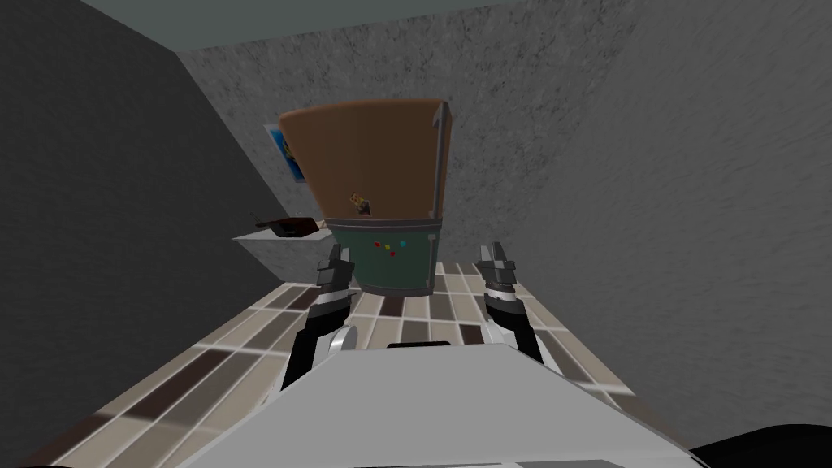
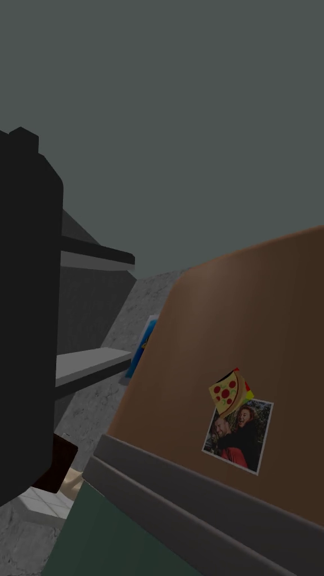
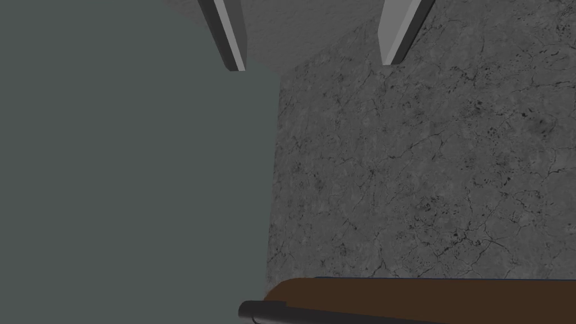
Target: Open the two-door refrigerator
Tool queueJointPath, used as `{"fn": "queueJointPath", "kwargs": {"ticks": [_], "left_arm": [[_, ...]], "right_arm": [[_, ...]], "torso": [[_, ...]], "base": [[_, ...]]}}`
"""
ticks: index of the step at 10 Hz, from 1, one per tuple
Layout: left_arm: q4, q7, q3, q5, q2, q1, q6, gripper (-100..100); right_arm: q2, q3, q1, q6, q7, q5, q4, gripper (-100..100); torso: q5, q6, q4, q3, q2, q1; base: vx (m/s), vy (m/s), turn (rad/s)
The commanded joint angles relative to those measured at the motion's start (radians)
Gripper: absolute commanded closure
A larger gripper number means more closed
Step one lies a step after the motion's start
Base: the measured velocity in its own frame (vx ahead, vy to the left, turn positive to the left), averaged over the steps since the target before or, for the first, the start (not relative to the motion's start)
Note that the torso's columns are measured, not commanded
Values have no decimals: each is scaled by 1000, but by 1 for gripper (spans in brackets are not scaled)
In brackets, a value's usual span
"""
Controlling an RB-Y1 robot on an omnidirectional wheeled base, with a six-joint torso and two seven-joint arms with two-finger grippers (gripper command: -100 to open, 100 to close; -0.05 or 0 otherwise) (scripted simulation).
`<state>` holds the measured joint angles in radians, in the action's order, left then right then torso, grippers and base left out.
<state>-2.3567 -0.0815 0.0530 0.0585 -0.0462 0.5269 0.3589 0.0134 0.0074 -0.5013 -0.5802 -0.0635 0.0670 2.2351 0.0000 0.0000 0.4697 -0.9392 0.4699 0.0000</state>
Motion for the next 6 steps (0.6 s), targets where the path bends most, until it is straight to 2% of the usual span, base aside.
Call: {"fn": "queueJointPath", "kwargs": {"ticks": [1,2,3,4,6], "left_arm": [[0,0,0,0,0,0,0,0],[0,0,0,0,0,0,0,0],[4,-2,0,2,45,-13,-14,-100],[8,-5,1,4,74,-26,-29,-100],[18,-11,3,10,132,-66,-72,-100]], "right_arm": [[0,0,0,0,0,0,0,0],[0,0,0,0,0,0,0,0],[0,0,0,0,0,0,0,0],[0,0,0,0,0,0,0,0],[0,0,0,0,0,0,0,0]], "torso": [[0,0,74,-148,74,0],[0,0,148,-295,148,0],[0,0,221,-443,221,0],[0,0,254,-512,255,0],[0,0,267,-536,266,-1]], "base": [[0,0,0],[0,0,0],[11,-15,-2],[13,-29,-2],[21,-56,-4]]}}
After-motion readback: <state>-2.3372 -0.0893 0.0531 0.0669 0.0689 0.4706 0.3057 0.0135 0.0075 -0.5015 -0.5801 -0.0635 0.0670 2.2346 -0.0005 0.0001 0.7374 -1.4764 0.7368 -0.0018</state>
